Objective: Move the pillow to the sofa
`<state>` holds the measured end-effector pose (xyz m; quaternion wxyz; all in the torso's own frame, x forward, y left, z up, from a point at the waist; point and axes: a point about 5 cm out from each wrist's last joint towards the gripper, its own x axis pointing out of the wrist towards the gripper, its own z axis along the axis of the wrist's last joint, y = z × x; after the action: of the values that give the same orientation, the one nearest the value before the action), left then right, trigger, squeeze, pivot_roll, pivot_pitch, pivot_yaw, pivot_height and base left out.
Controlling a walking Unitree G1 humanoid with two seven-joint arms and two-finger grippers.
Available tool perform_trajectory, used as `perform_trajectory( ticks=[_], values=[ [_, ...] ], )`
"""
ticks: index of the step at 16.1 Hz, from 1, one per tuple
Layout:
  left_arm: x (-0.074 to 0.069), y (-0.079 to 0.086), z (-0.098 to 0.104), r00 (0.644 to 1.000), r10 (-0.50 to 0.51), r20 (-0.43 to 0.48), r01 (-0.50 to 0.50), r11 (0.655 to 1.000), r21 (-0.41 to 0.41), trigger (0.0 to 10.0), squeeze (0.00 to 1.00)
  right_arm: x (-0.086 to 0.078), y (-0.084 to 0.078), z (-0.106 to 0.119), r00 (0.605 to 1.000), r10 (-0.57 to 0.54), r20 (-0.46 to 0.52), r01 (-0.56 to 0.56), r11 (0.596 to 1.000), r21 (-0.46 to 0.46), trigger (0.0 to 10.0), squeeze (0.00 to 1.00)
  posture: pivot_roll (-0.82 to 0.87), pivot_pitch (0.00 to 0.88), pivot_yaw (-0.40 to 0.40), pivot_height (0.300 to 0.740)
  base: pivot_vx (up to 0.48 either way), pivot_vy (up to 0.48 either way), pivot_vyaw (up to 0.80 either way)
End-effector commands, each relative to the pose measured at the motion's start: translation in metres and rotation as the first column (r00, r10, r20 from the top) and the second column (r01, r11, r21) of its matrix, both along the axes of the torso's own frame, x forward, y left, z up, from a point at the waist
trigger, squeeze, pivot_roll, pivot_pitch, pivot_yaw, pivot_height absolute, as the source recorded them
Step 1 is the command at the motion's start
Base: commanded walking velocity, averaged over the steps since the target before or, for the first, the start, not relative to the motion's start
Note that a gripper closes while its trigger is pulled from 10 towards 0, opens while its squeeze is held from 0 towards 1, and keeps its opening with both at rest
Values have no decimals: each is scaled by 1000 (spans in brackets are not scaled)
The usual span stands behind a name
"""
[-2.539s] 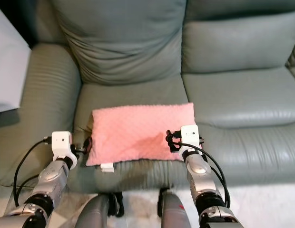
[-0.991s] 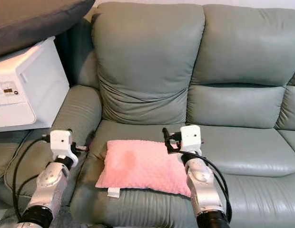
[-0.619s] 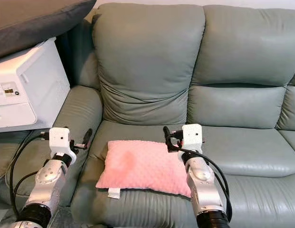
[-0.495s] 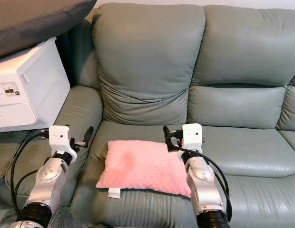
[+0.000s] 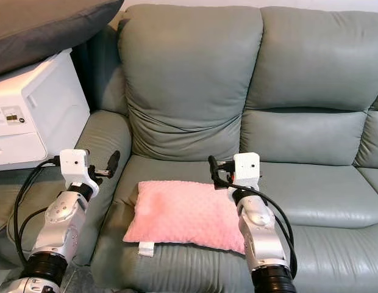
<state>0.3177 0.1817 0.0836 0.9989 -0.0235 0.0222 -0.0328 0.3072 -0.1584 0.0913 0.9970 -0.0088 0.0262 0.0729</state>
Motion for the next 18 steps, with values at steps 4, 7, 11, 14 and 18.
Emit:
perform_trajectory(
  ticks=[4,7,11,14,18],
  values=[
    [0,-1,12,1000,-19,21,18,1000,15,10000,0,-2,7,3,1000,25,9,-25,1000,5,10000,0,-26,0,31,740,0,0,553],
    [5,-7,18,1000,-15,26,16,1000,-7,10000,0,3,13,4,999,32,5,-32,999,13,10000,0,-31,0,27,740,0,0,800],
    [3,-16,21,1000,-9,20,10,1000,-29,10000,0,-1,11,3,1000,26,-1,-26,999,18,10000,0,-46,0,33,740,0,0,800],
    [-1,-27,18,999,-45,6,46,998,-33,10000,0,-5,9,2,999,34,-7,-34,999,7,10000,0,-56,0,34,740,0,0,800],
    [0,-32,23,998,-63,15,63,997,-37,10000,0,-1,10,6,999,32,-5,-32,999,12,10000,0,-51,0,34,740,0,0,800]
  ],
)
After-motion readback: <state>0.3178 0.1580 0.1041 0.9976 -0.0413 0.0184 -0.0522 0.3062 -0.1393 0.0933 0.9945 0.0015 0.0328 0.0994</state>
